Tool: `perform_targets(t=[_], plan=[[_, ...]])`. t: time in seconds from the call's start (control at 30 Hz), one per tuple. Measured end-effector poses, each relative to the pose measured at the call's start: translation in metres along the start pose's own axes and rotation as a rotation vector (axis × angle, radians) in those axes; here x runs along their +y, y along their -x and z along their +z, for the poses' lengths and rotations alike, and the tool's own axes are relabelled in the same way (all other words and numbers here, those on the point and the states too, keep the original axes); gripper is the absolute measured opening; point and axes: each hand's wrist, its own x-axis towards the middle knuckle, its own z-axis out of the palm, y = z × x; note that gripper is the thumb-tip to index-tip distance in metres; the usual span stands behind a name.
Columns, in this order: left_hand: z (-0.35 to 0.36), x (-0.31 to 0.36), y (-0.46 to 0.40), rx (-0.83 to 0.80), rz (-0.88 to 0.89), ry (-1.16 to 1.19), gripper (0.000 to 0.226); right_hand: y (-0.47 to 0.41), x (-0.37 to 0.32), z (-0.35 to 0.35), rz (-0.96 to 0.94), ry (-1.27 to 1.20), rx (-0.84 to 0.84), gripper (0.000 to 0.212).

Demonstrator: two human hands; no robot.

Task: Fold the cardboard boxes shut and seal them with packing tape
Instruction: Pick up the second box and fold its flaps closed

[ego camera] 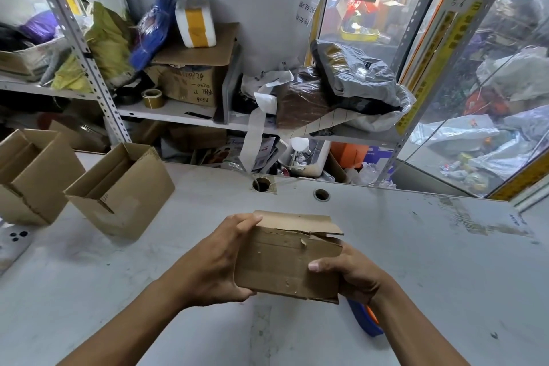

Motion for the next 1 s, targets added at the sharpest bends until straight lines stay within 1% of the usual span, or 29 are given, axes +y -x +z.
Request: perform_targets(t=[0.2,0.27,0.33,0.37,0.4,0.43,0.47,0.5,0.53,0.57,0.6,0.63,0.67,0.7,0.77,0.87,0.97,1.0], plan=[[-0.001,0.001,-0.008,-0.042,0.048,-0.122,0.107,-0.002,-0.001,-0.001,-0.007,0.041,-0.018,0.048],[0.001,0.000,-0.010,-0.041,0.063,-0.176,0.104,-0.004,-0.001,-0.001,-0.007,0.048,0.005,0.044],[0.006,0.000,-0.010,-0.035,0.045,-0.204,0.104,-0.005,-0.003,-0.001,-0.010,0.078,0.039,0.034],[0.009,-0.001,-0.009,-0.037,0.017,-0.212,0.105,-0.006,-0.003,-0.004,-0.016,0.092,0.102,0.027],[0.014,-0.001,-0.010,-0.040,-0.016,-0.217,0.106,-0.006,-0.001,-0.011,-0.034,0.106,0.204,0.021],[0.019,-0.001,-0.011,-0.044,-0.049,-0.220,0.106,-0.006,0.003,-0.020,-0.060,0.136,0.337,0.022],[0.025,0.000,-0.011,-0.048,-0.083,-0.220,0.105,-0.005,0.010,-0.032,-0.081,0.202,0.506,0.024],[0.031,0.001,-0.013,-0.049,-0.122,-0.213,0.103,-0.001,0.019,-0.046,-0.086,0.335,0.688,0.022],[0.036,0.001,-0.016,-0.048,-0.165,-0.199,0.101,0.003,0.028,-0.059,-0.058,0.535,0.840,0.020],[0.042,0.002,-0.019,-0.049,-0.209,-0.180,0.100,0.010,0.039,-0.071,0.009,0.747,0.917,0.019],[0.046,0.002,-0.022,-0.055,-0.250,-0.159,0.099,0.015,0.051,-0.080,0.121,0.920,0.914,0.020],[0.048,0.001,-0.026,-0.067,-0.285,-0.145,0.100,0.018,0.063,-0.086,0.234,1.051,0.863,0.025],[0.049,0.000,-0.029,-0.082,-0.313,-0.146,0.100,0.019,0.075,-0.091,0.325,1.151,0.802,0.033],[0.049,0.000,-0.032,-0.099,-0.331,-0.171,0.101,0.019,0.085,-0.094,0.369,1.228,0.763,0.040],[0.049,0.000,-0.036,-0.115,-0.332,-0.266,0.102,0.018,0.094,-0.092,0.350,1.269,0.788,0.048],[0.055,0.003,-0.044,-0.101,-0.297,-0.329,0.108,0.017,0.101,-0.091,0.312,1.270,0.898,0.059],[0.064,0.010,-0.054,-0.113,-0.346,-0.377,0.117,0.020,0.111,-0.096,0.344,1.314,0.867,0.088],[0.066,0.013,-0.057,-0.118,-0.365,-0.409,0.118,0.021,0.115,-0.098,0.347,1.333,0.850,0.094]])
